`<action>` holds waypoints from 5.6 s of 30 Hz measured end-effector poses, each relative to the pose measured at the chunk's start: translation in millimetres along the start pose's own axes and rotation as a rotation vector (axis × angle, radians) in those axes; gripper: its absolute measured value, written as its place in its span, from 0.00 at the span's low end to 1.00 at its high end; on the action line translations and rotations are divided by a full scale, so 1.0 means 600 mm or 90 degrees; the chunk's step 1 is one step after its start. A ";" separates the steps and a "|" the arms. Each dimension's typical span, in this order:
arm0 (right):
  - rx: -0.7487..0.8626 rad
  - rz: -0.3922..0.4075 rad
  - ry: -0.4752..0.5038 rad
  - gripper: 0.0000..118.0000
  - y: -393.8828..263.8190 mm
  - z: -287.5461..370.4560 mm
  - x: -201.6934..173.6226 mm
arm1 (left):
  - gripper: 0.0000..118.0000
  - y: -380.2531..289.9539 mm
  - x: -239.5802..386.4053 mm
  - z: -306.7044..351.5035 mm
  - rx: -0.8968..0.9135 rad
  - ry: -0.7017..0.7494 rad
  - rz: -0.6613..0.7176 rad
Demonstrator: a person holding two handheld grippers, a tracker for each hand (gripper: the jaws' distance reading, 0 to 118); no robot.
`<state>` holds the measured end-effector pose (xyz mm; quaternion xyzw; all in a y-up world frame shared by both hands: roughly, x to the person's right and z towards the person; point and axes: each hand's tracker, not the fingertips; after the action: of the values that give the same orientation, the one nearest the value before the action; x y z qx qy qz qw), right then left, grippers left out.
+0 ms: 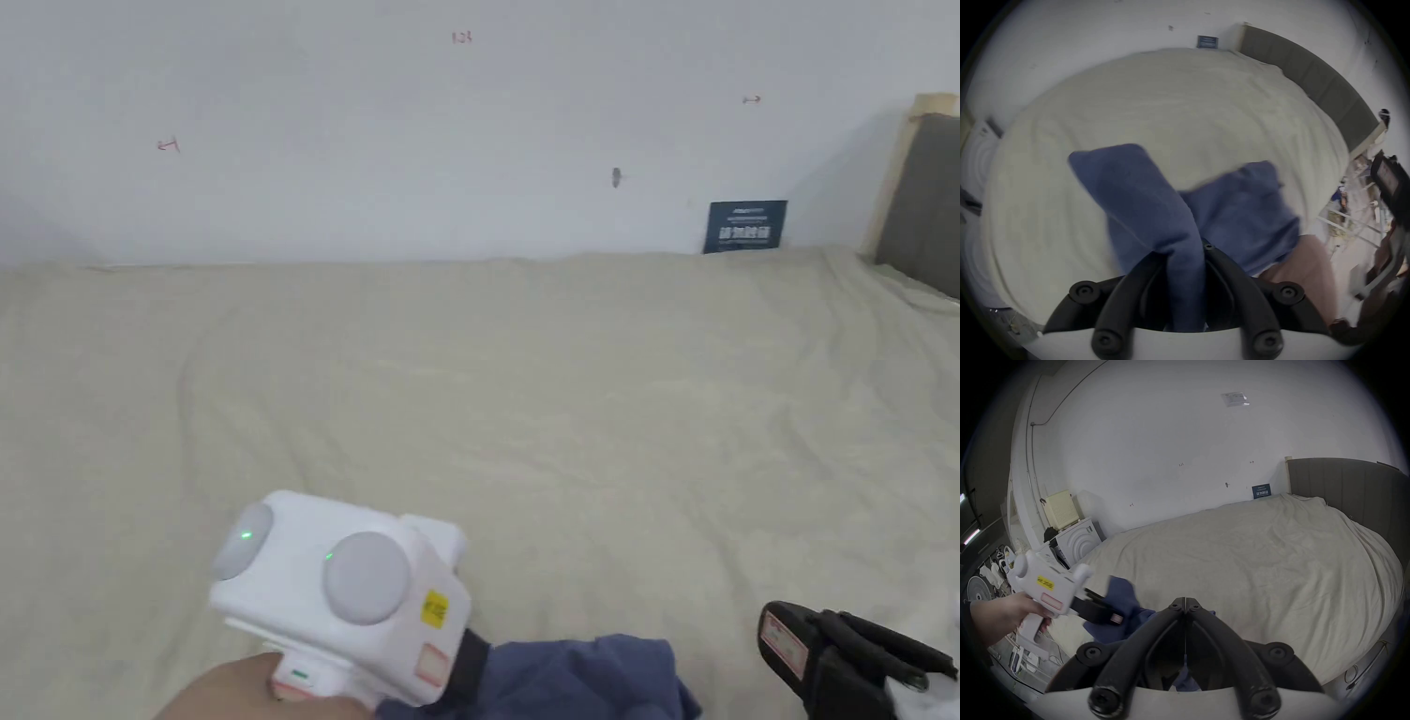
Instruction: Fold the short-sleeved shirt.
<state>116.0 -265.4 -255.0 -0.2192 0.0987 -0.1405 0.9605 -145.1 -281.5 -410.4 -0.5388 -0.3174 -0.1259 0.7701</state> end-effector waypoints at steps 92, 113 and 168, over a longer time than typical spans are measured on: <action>0.332 0.136 -0.170 0.00 -0.051 0.138 -0.070 | 0.00 -0.390 0.073 0.211 0.780 0.418 0.132; -0.467 0.190 -0.032 0.00 0.012 -0.230 -0.060 | 0.00 -0.371 0.015 0.190 0.666 0.319 0.157; -0.386 -0.017 0.043 0.00 -0.024 -0.201 0.002 | 0.19 -0.166 -0.212 0.057 0.093 -0.148 0.123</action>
<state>83.4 -325.7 -355.2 -0.4923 0.1649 -0.1242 0.8456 -308.2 -307.5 -407.9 -0.5204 -0.3595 0.0350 0.7738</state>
